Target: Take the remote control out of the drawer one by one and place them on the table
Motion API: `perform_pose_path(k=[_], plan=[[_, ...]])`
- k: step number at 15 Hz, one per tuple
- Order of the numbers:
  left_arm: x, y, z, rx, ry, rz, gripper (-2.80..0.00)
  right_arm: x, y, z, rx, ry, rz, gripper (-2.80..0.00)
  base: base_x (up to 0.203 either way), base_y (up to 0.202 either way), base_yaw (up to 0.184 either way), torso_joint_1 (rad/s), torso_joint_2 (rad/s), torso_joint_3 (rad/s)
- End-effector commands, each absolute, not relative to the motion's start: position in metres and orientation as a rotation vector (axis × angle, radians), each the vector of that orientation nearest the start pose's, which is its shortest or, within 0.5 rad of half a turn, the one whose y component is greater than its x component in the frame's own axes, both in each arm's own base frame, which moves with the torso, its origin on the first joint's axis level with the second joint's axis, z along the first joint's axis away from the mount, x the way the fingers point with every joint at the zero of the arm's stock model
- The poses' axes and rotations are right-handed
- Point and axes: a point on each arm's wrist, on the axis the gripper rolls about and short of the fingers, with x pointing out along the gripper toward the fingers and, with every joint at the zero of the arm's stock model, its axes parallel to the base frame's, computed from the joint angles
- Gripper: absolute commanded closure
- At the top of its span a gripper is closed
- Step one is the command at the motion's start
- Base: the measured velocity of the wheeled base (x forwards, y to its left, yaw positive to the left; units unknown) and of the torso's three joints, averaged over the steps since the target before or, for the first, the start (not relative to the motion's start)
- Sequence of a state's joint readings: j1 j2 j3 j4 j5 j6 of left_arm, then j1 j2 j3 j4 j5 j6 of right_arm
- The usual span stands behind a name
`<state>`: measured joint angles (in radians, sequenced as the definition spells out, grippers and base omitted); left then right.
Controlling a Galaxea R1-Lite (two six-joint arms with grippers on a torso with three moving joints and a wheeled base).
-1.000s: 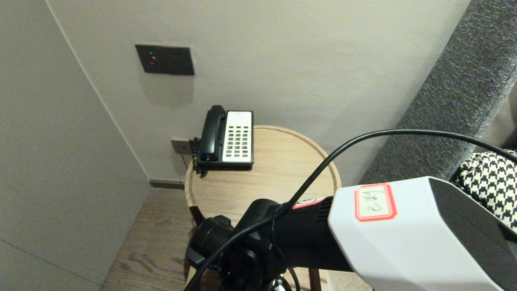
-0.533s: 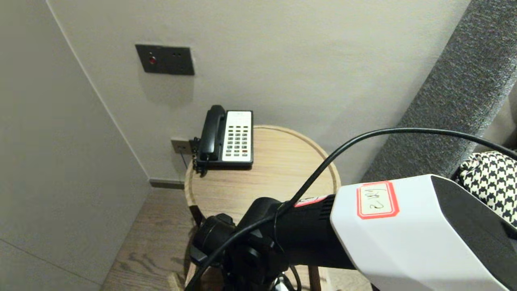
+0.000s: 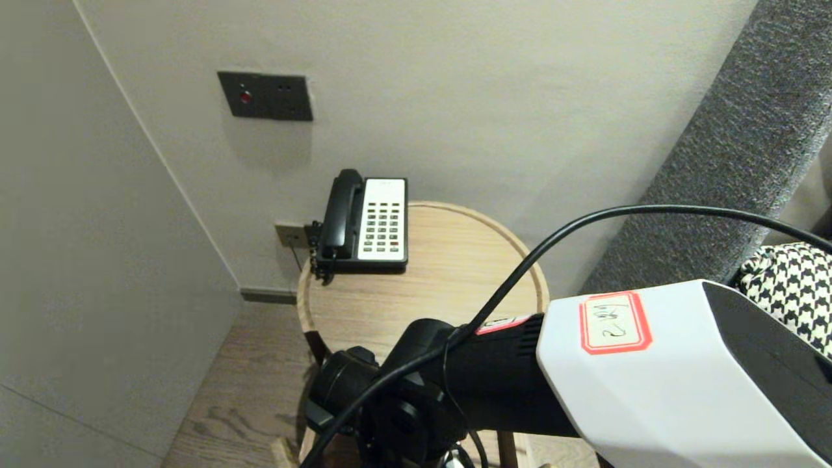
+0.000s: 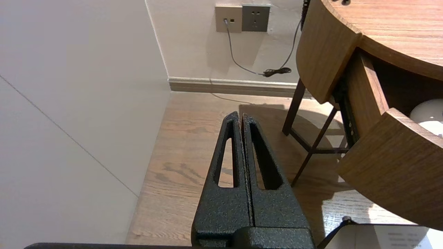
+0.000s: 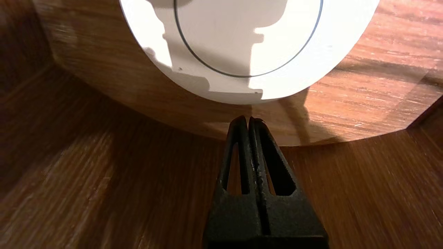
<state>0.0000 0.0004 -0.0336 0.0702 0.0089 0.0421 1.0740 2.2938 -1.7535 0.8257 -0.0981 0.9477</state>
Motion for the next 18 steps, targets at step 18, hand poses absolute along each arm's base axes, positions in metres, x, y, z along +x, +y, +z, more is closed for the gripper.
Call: perform_pose_path(k=[18], plan=[[-0.026, 0.000, 0.078, 0.043, 0.037, 0.008, 0.00, 0.186, 0.328, 0.138, 0.057, 1.360, 0.201, 0.00, 0.000, 0.000, 0.000, 0.000, 0.00, 0.000]])
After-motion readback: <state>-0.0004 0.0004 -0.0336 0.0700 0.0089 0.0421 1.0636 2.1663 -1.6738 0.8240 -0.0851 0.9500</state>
